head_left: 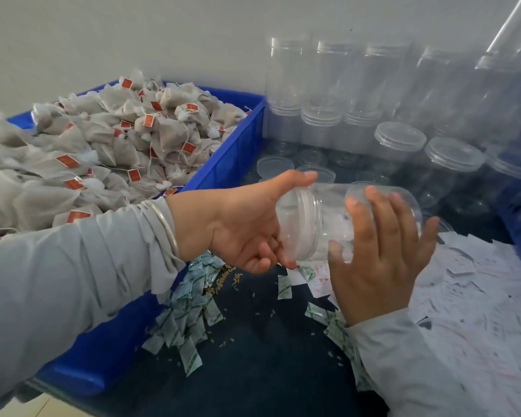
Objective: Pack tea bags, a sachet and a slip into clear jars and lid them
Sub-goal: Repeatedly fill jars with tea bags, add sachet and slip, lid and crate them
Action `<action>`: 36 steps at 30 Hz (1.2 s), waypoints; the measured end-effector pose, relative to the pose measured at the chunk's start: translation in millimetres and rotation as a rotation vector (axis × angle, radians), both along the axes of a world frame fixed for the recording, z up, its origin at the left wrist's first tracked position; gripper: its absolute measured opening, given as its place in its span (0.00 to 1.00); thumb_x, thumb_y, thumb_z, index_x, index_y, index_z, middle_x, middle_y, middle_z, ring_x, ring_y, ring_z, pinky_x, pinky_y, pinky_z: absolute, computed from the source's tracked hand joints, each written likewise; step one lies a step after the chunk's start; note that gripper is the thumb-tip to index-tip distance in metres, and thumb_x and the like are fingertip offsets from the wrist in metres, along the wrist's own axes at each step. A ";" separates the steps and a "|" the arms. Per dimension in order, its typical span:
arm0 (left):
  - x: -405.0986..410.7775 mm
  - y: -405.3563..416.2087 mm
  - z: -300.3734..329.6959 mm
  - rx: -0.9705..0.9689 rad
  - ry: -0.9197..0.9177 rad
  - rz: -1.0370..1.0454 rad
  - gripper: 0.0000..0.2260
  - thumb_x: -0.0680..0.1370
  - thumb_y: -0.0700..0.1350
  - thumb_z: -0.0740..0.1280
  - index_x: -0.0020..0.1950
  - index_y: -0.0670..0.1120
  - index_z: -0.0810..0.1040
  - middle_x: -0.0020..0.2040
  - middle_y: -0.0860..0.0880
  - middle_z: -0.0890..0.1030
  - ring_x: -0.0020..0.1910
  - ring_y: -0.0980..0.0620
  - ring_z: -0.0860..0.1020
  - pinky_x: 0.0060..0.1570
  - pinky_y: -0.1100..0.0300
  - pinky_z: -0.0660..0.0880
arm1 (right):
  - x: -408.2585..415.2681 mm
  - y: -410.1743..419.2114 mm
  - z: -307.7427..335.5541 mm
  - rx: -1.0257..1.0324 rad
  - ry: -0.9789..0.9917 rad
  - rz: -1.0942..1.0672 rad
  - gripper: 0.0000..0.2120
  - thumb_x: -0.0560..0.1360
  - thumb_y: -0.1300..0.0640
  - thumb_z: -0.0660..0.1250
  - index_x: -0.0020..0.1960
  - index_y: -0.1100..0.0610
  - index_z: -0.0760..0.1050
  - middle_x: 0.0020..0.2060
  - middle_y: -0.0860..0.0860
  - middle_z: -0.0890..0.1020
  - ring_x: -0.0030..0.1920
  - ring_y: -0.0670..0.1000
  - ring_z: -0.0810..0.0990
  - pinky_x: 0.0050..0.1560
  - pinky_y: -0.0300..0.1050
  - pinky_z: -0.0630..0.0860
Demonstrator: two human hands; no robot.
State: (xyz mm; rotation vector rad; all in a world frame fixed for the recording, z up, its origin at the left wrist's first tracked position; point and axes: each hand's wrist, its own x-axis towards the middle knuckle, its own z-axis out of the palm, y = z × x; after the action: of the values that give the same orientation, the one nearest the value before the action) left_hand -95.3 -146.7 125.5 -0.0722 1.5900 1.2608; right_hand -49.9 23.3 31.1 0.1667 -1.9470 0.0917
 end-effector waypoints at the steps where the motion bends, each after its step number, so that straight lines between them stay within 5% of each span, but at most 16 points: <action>1: -0.9 0.2 -0.3 -0.008 0.006 -0.001 0.44 0.56 0.74 0.59 0.50 0.35 0.74 0.39 0.43 0.77 0.24 0.56 0.64 0.23 0.66 0.70 | -1.1 -1.1 -1.2 -0.007 0.002 -0.002 0.34 0.60 0.69 0.77 0.62 0.56 0.68 0.60 0.57 0.77 0.64 0.57 0.69 0.67 0.64 0.56; 13: 2.2 3.9 -8.4 -0.141 0.246 -0.032 0.46 0.54 0.76 0.56 0.51 0.36 0.74 0.36 0.43 0.80 0.31 0.49 0.79 0.32 0.62 0.75 | -2.0 4.6 -4.4 -0.046 -0.025 0.052 0.36 0.59 0.70 0.76 0.62 0.55 0.67 0.62 0.55 0.71 0.65 0.57 0.68 0.64 0.67 0.61; 16: 5.0 2.1 -8.9 -0.112 0.222 -0.021 0.52 0.55 0.77 0.56 0.61 0.35 0.71 0.43 0.41 0.82 0.37 0.48 0.82 0.36 0.59 0.78 | -2.0 6.6 -3.8 -0.064 -0.083 0.070 0.38 0.57 0.69 0.76 0.63 0.55 0.66 0.63 0.54 0.71 0.65 0.57 0.67 0.64 0.65 0.63; 18: 8.3 2.0 -14.1 -0.182 0.447 -0.038 0.52 0.59 0.78 0.53 0.70 0.42 0.64 0.58 0.42 0.78 0.49 0.49 0.82 0.47 0.56 0.78 | -2.3 12.3 -4.5 -0.119 -0.182 0.083 0.42 0.54 0.67 0.78 0.64 0.55 0.65 0.63 0.54 0.71 0.65 0.57 0.66 0.63 0.65 0.65; 20: 14.1 0.0 -17.2 -0.295 0.891 -0.171 0.47 0.61 0.78 0.53 0.75 0.56 0.52 0.72 0.51 0.64 0.60 0.55 0.74 0.58 0.56 0.72 | -2.2 19.6 -6.8 -0.168 -0.289 0.102 0.45 0.52 0.63 0.81 0.65 0.54 0.65 0.63 0.53 0.71 0.65 0.57 0.66 0.62 0.65 0.65; 22: 19.0 0.0 -16.6 -0.273 1.166 -0.302 0.45 0.62 0.74 0.64 0.72 0.66 0.43 0.72 0.66 0.52 0.63 0.59 0.69 0.62 0.58 0.69 | -2.2 24.5 -9.4 -0.239 -0.362 0.138 0.47 0.51 0.62 0.82 0.65 0.53 0.64 0.62 0.56 0.73 0.65 0.56 0.65 0.62 0.63 0.64; 26: 20.1 4.5 -26.1 -0.365 1.582 -0.477 0.49 0.63 0.61 0.76 0.71 0.65 0.44 0.70 0.61 0.51 0.52 0.55 0.73 0.45 0.74 0.68 | -2.5 24.2 -10.4 -0.367 -0.407 0.200 0.47 0.53 0.59 0.83 0.65 0.51 0.63 0.62 0.57 0.74 0.64 0.54 0.64 0.61 0.57 0.64; 30: 17.1 3.4 -25.7 -0.346 1.561 -0.330 0.41 0.66 0.56 0.75 0.68 0.65 0.50 0.63 0.54 0.62 0.48 0.53 0.77 0.46 0.58 0.78 | -1.6 19.7 -11.8 -0.361 -0.396 0.235 0.47 0.52 0.58 0.83 0.65 0.52 0.63 0.62 0.57 0.74 0.64 0.54 0.65 0.61 0.57 0.64; 36: 14.3 5.4 -26.4 -0.318 1.438 -0.208 0.40 0.62 0.60 0.76 0.65 0.64 0.54 0.56 0.55 0.67 0.47 0.60 0.74 0.42 0.67 0.73 | -1.2 19.6 -13.7 -0.285 -0.345 0.191 0.46 0.52 0.62 0.81 0.66 0.54 0.63 0.62 0.56 0.72 0.65 0.57 0.66 0.64 0.59 0.63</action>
State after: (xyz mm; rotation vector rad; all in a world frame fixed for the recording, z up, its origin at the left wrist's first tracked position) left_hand -80.9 -141.4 99.1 0.9743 2.8740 0.8237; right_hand -51.1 42.9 17.4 0.1547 -2.2303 0.5520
